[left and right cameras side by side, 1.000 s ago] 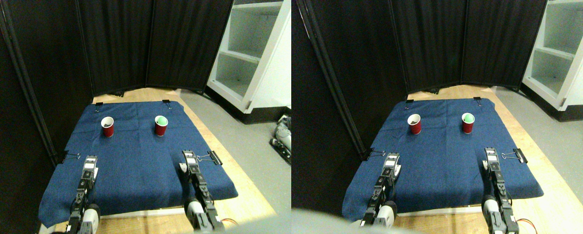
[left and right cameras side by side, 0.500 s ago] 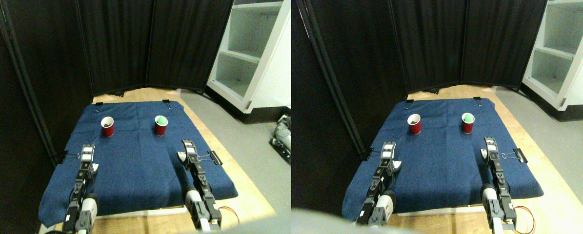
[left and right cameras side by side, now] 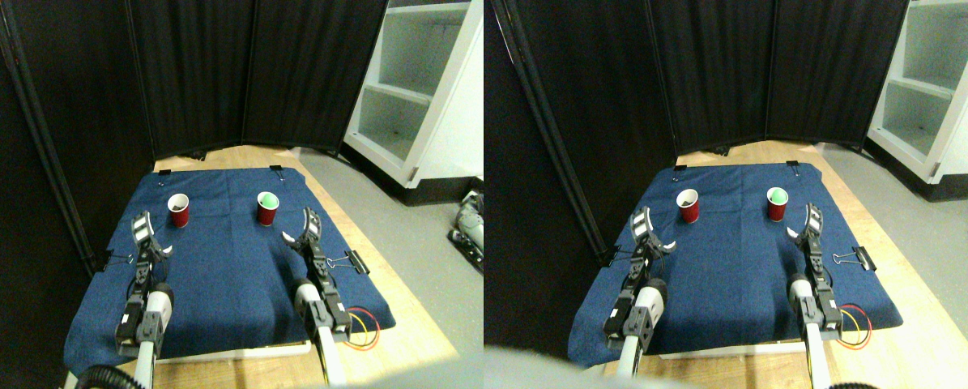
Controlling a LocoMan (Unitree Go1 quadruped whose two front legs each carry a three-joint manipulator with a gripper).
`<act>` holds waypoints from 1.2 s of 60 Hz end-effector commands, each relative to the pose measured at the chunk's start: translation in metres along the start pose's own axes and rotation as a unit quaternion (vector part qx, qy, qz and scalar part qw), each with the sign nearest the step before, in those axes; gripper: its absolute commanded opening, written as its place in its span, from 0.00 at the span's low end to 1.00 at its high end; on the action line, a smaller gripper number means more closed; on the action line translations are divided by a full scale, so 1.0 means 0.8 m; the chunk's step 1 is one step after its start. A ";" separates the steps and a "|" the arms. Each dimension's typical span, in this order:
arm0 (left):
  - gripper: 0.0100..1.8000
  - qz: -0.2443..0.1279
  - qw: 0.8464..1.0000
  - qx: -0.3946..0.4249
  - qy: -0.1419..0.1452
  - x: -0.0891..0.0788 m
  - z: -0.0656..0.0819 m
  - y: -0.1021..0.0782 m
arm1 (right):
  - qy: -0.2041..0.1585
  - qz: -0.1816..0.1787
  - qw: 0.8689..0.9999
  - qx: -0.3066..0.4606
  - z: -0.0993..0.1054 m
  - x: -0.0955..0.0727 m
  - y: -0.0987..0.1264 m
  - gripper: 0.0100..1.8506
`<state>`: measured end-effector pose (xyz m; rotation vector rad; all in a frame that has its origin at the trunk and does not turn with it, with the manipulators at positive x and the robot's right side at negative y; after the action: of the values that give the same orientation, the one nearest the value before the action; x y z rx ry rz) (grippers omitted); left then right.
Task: Pour (bimanual)
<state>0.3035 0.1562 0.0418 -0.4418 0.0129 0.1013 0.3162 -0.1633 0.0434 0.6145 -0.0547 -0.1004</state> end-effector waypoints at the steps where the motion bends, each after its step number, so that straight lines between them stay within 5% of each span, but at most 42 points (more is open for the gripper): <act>1: 0.54 0.005 0.999 -0.036 -0.010 0.008 0.003 -0.004 | -0.001 -0.018 0.999 0.040 0.001 0.008 0.003 0.41; 13: 0.54 0.023 0.989 -0.143 -0.005 0.027 0.004 -0.003 | 0.015 -0.050 0.989 0.135 -0.002 0.020 0.001 0.49; 22: 0.51 0.039 0.982 -0.184 -0.007 0.045 -0.005 0.002 | 0.023 -0.065 0.966 0.250 -0.012 0.035 -0.003 0.54; 37: 0.55 0.069 0.973 -0.222 -0.005 0.059 -0.020 0.014 | 0.016 -0.099 0.945 0.310 -0.024 0.045 -0.004 0.50; 45: 0.58 0.091 0.957 -0.277 -0.011 0.065 -0.032 0.017 | 0.022 -0.102 0.921 0.375 -0.035 0.059 -0.004 0.46; 51: 0.48 0.092 0.944 -0.315 -0.011 0.069 -0.038 0.017 | 0.024 -0.098 0.911 0.400 -0.039 0.065 -0.002 0.47; 72: 0.57 0.089 0.930 -0.357 -0.001 0.080 -0.050 -0.006 | 0.035 -0.087 0.909 0.406 -0.049 0.072 0.003 0.50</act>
<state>0.3635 0.1493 -0.0021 -1.1740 0.0327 0.3096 0.3700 -0.1517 0.0108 1.4412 0.0494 -0.2841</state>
